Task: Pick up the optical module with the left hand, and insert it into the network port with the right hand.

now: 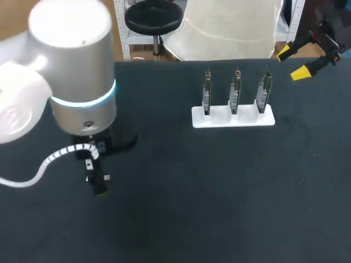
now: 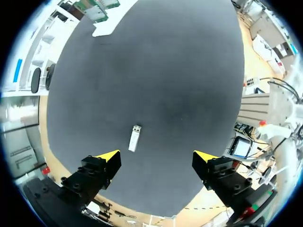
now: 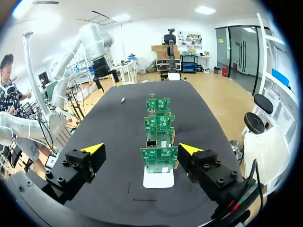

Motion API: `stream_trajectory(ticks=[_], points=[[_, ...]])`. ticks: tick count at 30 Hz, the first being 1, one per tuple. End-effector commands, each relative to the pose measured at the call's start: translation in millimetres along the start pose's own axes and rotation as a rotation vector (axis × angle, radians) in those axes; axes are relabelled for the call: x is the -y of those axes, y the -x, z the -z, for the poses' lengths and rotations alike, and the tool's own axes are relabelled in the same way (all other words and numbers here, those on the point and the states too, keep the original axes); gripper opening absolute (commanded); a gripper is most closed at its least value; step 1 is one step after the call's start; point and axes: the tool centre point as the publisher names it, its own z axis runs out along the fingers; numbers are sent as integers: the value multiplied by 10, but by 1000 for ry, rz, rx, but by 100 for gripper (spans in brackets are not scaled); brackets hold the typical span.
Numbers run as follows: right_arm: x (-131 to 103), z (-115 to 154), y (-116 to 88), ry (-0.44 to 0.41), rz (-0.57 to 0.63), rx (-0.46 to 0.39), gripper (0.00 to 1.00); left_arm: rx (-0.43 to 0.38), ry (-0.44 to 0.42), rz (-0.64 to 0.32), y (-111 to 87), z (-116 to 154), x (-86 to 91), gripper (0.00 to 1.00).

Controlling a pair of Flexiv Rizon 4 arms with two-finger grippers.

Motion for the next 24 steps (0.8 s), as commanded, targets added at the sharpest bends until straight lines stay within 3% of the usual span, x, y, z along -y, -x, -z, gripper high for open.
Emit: stream_trajectory(ticks=[1, 11, 18, 24], points=[[-18, -8, -4, -6, 2, 1, 100, 51, -15, -10, -59, -170, -19, 100], [-18, -8, -4, -6, 2, 1, 100, 39, -17, -59, -64, -446, -128, 100], [-18, -8, -4, -6, 2, 1, 100, 17, 18, -111, -41, -519, -231, 100], [-18, -8, -4, -6, 2, 1, 100, 4, 0, -133, -85, -610, -304, 100]])
